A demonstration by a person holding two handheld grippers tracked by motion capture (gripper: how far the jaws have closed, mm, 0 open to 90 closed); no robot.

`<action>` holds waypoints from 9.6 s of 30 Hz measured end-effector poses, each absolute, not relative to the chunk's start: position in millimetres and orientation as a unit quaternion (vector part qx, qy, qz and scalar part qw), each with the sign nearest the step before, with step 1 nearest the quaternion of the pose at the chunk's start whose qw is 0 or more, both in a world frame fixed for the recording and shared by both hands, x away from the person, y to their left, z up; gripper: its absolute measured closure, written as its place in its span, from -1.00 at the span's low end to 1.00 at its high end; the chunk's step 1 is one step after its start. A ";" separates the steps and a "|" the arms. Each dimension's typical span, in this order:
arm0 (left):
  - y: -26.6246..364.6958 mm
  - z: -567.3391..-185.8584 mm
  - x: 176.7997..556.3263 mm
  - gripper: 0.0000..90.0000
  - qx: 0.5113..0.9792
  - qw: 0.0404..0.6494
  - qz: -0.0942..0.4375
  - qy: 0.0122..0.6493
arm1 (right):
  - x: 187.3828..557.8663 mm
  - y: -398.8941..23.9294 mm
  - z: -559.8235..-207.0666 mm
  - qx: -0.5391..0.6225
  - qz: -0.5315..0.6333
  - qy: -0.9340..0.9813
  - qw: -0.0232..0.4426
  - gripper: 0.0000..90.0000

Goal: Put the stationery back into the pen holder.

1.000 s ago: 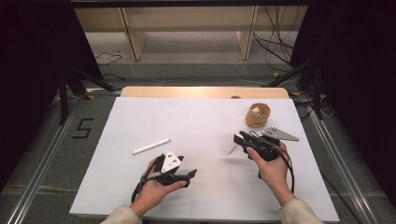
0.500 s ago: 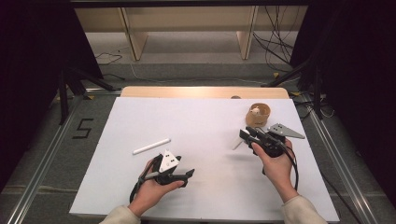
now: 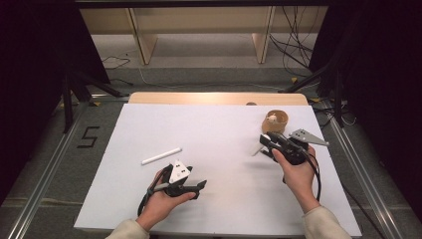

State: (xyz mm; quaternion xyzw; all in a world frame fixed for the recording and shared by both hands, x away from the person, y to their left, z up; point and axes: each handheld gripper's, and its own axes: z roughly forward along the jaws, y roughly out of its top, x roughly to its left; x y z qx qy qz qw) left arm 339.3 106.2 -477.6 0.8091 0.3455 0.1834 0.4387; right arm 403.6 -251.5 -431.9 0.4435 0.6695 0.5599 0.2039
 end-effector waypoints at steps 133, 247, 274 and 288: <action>105.6 -480.2 343.8 -0.31 0.811 0.434 0.183 0.348 | 446.1 -312.7 -406.6 0.521 0.516 0.601 0.318 0.45; 105.3 -482.2 344.9 -0.32 0.810 0.434 0.181 0.351 | 427.6 -300.5 -445.4 0.433 0.406 0.762 0.261 0.07; 105.8 -482.4 345.3 -0.32 0.810 0.434 0.181 0.351 | 421.1 -300.5 -473.8 0.380 0.305 0.852 0.194 0.35; 105.6 -482.2 345.4 -0.32 0.810 0.434 0.182 0.350 | 427.3 -300.6 -473.6 0.370 0.281 0.869 0.171 0.40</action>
